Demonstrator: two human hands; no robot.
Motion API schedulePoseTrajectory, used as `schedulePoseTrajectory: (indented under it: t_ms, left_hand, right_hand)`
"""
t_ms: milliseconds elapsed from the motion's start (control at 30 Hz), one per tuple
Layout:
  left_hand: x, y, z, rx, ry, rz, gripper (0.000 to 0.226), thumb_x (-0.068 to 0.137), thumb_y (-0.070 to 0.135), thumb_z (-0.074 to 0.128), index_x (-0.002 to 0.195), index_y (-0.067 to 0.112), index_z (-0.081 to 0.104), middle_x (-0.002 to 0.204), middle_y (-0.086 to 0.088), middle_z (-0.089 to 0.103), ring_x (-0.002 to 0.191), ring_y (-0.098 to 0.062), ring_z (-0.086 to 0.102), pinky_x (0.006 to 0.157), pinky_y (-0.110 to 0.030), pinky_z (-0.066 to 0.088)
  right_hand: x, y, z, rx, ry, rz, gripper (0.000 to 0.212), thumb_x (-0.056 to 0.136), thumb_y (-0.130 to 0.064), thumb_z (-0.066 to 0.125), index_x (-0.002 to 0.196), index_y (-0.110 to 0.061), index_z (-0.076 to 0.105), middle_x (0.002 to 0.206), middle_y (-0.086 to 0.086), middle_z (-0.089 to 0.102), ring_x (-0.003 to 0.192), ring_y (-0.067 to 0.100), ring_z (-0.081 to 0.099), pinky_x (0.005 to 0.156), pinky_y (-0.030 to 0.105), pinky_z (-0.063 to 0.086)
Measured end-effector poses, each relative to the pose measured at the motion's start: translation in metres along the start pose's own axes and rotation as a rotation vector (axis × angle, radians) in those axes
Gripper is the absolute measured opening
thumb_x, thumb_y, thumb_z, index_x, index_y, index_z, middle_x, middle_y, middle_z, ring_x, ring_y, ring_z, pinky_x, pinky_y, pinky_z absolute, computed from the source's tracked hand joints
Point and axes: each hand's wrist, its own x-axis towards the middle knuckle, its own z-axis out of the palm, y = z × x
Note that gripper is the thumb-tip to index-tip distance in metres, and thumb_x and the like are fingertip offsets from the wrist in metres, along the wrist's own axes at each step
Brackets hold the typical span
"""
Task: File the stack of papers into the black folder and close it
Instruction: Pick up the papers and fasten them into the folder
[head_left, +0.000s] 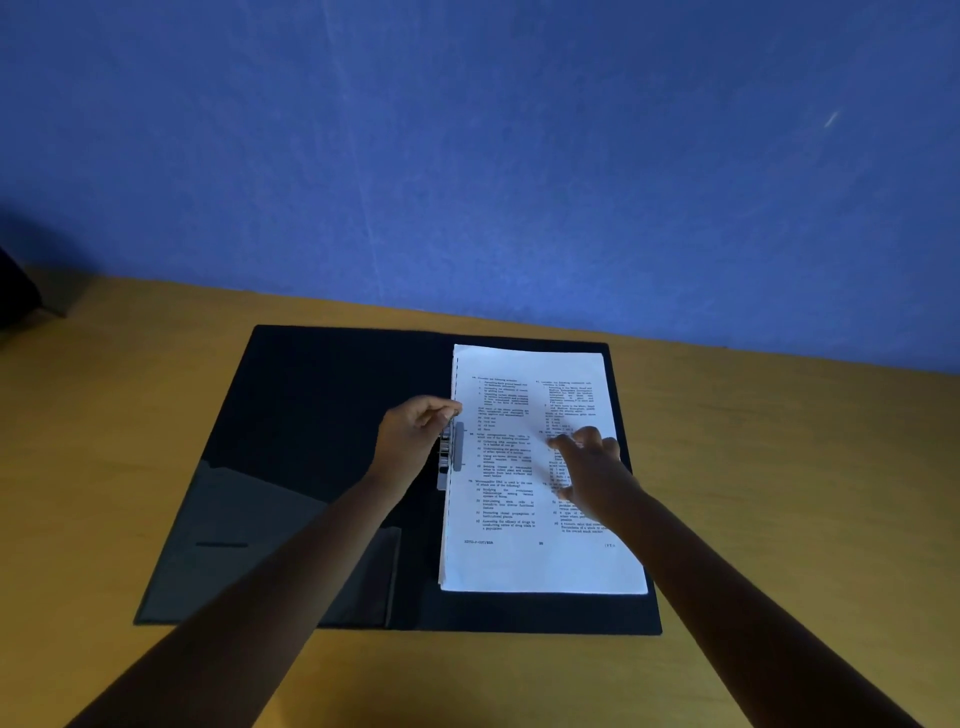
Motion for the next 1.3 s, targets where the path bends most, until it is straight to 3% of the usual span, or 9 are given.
schedulePoseTrajectory:
  t_ms: [233,367,467,533,667,767,900,1067,1300]
  left_hand:
    - [-0.034,-0.013,-0.001,-0.106,-0.031,-0.009,0.022,0.092,0.004,0.054,0.092,0.022,0.067,0.101,0.005,0.068,0.091,0.011,0.063,0.084,-0.008,0.05]
    - [-0.053,-0.029,0.005,0.017,-0.043,0.038,0.033,0.093,0.008,0.053,0.124,0.016,0.057,0.128,0.009,0.055,0.119,0.001,0.051,0.102,-0.018,0.04]
    - [-0.063,-0.041,0.002,0.287,-0.106,0.139,0.05,0.093,0.013,0.051,0.14,0.022,0.038,0.14,0.016,0.039,0.127,0.001,0.039,0.096,0.003,0.029]
    - [-0.069,-0.046,-0.002,0.404,-0.152,0.169,0.06,0.093,0.013,0.05,0.145,0.03,0.025,0.145,0.016,0.032,0.125,0.002,0.037,0.092,0.006,0.027]
    - [-0.075,-0.052,-0.004,0.587,-0.234,0.28,0.071,0.092,0.016,0.052,0.146,0.026,0.007,0.154,0.008,0.021,0.135,-0.011,0.036,0.106,-0.02,0.035]
    - [-0.076,-0.052,-0.006,0.772,-0.226,0.377,0.062,0.092,0.032,0.05,0.145,0.011,0.025,0.152,0.003,0.022,0.139,-0.017,0.029,0.116,-0.039,0.024]
    - [-0.078,-0.051,-0.009,1.072,-0.177,0.476,0.061,0.085,0.047,0.037,0.129,0.008,0.054,0.134,-0.005,0.057,0.125,-0.026,0.052,0.106,-0.042,0.038]
    - [-0.078,-0.05,-0.009,1.166,-0.177,0.446,0.062,0.085,0.05,0.035,0.126,0.011,0.058,0.131,-0.001,0.061,0.121,-0.021,0.056,0.097,-0.051,0.045]
    - [-0.077,-0.044,-0.013,1.234,-0.165,0.492,0.06,0.087,0.053,0.033,0.119,0.012,0.064,0.126,0.002,0.064,0.116,-0.019,0.061,0.094,-0.044,0.049]
  right_hand:
    - [0.001,0.001,0.002,-0.005,0.002,-0.006,0.066,0.083,-0.021,0.07,0.139,-0.023,0.036,0.145,0.015,0.033,0.131,0.036,0.037,0.096,0.039,0.049]
    - [0.001,0.001,0.003,-0.014,0.004,-0.005,0.066,0.083,-0.022,0.07,0.139,-0.024,0.036,0.146,0.015,0.034,0.131,0.036,0.037,0.096,0.039,0.05]
    - [0.002,0.0,0.003,-0.025,-0.004,0.002,0.065,0.083,-0.021,0.069,0.139,-0.023,0.035,0.146,0.015,0.033,0.131,0.035,0.037,0.095,0.038,0.05]
    - [0.003,-0.001,0.004,-0.038,-0.005,0.004,0.065,0.084,-0.022,0.068,0.139,-0.021,0.035,0.146,0.015,0.033,0.131,0.036,0.037,0.095,0.039,0.05]
    - [0.003,-0.002,0.004,-0.043,-0.003,0.014,0.064,0.084,-0.021,0.068,0.138,-0.019,0.036,0.144,0.016,0.033,0.13,0.036,0.037,0.094,0.039,0.051]
    - [0.003,-0.002,0.005,-0.046,-0.002,0.011,0.063,0.084,-0.02,0.068,0.138,-0.019,0.035,0.145,0.016,0.033,0.13,0.036,0.037,0.095,0.04,0.05]
    - [0.003,-0.002,0.006,-0.052,-0.001,0.007,0.063,0.084,-0.02,0.068,0.139,-0.019,0.035,0.145,0.017,0.033,0.131,0.037,0.037,0.097,0.041,0.049]
    - [0.004,-0.002,0.007,-0.065,0.001,0.008,0.063,0.084,-0.021,0.067,0.139,-0.02,0.034,0.145,0.016,0.033,0.131,0.037,0.037,0.097,0.04,0.049]
    - [0.003,0.002,0.005,-0.046,-0.009,0.0,0.065,0.084,-0.023,0.068,0.139,-0.023,0.035,0.145,0.015,0.032,0.131,0.036,0.036,0.097,0.041,0.048]
